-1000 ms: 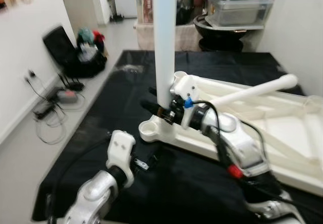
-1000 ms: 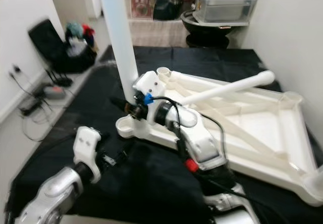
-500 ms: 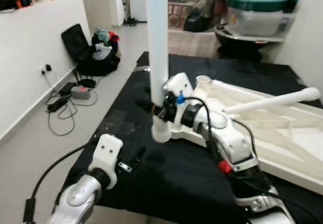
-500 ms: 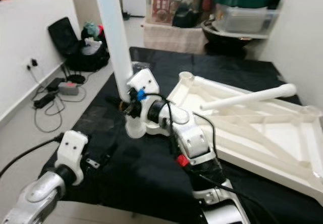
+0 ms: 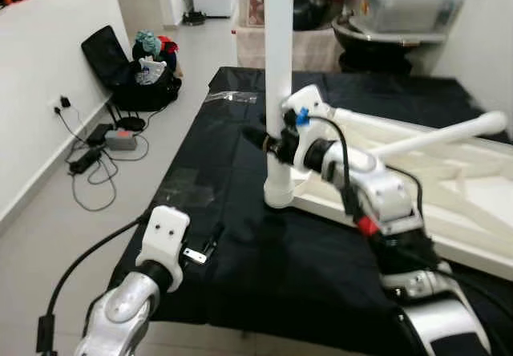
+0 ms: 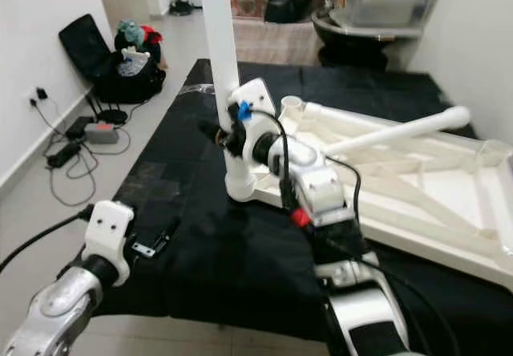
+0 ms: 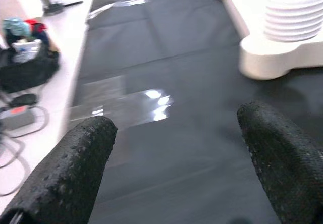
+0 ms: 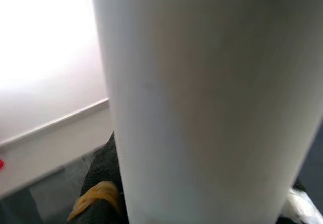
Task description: Building children table
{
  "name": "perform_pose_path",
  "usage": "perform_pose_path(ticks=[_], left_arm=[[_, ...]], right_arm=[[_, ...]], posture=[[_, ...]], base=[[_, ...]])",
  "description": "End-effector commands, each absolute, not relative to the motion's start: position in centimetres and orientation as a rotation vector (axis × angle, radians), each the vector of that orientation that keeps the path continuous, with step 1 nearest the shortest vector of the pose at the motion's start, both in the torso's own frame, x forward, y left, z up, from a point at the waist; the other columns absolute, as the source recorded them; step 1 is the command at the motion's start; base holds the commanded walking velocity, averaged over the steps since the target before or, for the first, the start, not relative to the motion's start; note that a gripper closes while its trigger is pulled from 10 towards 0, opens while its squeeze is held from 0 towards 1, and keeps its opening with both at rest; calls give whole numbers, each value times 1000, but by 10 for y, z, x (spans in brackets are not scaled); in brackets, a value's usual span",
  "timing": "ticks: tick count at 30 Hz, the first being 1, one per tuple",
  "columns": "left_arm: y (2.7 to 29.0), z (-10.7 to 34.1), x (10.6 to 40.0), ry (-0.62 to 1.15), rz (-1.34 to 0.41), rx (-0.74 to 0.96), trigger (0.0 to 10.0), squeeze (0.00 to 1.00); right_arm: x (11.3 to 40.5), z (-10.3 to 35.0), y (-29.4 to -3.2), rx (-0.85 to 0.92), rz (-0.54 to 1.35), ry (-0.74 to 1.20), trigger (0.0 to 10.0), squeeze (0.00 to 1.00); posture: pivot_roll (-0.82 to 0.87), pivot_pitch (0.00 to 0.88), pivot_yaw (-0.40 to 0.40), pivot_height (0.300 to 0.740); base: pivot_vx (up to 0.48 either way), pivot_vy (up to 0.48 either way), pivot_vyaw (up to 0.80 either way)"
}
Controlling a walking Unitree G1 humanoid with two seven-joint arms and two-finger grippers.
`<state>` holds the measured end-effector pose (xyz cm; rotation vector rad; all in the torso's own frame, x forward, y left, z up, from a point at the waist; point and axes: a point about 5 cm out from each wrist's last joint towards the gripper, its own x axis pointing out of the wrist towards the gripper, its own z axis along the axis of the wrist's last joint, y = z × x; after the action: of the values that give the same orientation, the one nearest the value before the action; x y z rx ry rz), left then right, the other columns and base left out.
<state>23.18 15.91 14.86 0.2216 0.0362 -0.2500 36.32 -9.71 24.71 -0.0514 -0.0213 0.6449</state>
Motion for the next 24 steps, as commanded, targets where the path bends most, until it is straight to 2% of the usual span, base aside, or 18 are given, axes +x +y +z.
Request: perform_pose_path(ticks=[1, 8, 14, 17, 18, 22, 23, 24], left_arm=[[165, 152, 231, 35, -233, 253, 10000, 0], [188, 159, 227, 38, -184, 290, 10000, 0], [188, 152, 217, 82, -218, 263, 10000, 0], [187, 153, 207, 97, -243, 181, 10000, 0], [181, 153, 200, 106, -297, 150, 10000, 0], [166, 155, 190, 100, -402, 105, 10000, 0], [166, 155, 190, 100, -402, 105, 10000, 0], [161, 157, 191, 80, -431, 81, 10000, 0]], right_arm=[[365, 249, -95, -13, 634, -10, 10000, 0], [369, 261, -106, 84, 500, 13, 10000, 0], [369, 277, -118, 106, 464, -41, 10000, 0], [369, 294, -126, 146, 447, -110, 10000, 0], [367, 306, -126, 164, 494, -204, 10000, 0], [362, 320, -124, 210, 630, -333, 10000, 0], [362, 320, -124, 210, 630, -333, 10000, 0], [359, 326, -121, 152, 713, -386, 10000, 0]], posture=[[23, 145, -45, 740], [22, 182, -46, 740], [13, 208, -39, 740], [11, 228, -32, 740], [11, 240, -32, 740], [7, 267, -35, 740], [7, 267, -35, 740], [8, 274, -39, 740]], base=[[0, 0, 0], [0, 0, 0], [0, 0, 0], [0, 0, 0], [0, 0, 0], [0, 0, 0], [0, 0, 0], [0, 0, 0]])
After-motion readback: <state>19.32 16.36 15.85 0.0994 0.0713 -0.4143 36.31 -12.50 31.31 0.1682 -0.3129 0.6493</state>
